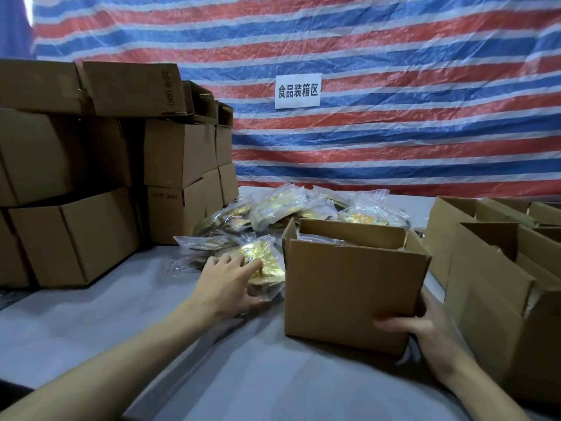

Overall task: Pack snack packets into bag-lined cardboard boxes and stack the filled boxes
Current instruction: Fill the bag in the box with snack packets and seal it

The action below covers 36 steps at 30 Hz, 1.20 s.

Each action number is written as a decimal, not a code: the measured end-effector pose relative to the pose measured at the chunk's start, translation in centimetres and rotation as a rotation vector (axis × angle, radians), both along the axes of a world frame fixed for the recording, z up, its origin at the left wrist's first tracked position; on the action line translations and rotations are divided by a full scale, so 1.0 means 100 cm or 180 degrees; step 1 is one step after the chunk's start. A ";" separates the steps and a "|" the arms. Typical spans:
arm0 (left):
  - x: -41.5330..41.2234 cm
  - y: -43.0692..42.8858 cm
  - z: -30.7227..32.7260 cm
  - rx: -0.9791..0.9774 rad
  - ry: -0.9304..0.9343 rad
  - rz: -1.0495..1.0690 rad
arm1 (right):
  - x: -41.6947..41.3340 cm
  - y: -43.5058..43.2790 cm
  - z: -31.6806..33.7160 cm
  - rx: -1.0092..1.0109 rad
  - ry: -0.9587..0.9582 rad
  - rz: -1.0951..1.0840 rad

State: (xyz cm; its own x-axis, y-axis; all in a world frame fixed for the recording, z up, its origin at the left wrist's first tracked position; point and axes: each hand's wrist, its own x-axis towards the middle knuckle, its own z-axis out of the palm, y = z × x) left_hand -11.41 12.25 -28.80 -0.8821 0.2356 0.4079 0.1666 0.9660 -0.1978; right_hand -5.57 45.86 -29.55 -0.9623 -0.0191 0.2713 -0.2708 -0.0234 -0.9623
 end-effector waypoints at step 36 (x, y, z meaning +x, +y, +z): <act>0.033 -0.010 0.149 0.0837 -0.0058 0.0249 | -0.010 0.004 -0.008 0.0003 0.0095 0.0061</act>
State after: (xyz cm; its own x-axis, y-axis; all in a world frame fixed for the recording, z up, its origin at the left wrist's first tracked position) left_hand -8.14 11.23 -13.93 -0.9012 0.0545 0.4299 0.0905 0.9939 0.0637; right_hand -6.53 46.30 -30.38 -0.9532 -0.0378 0.2998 -0.2989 -0.0280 -0.9539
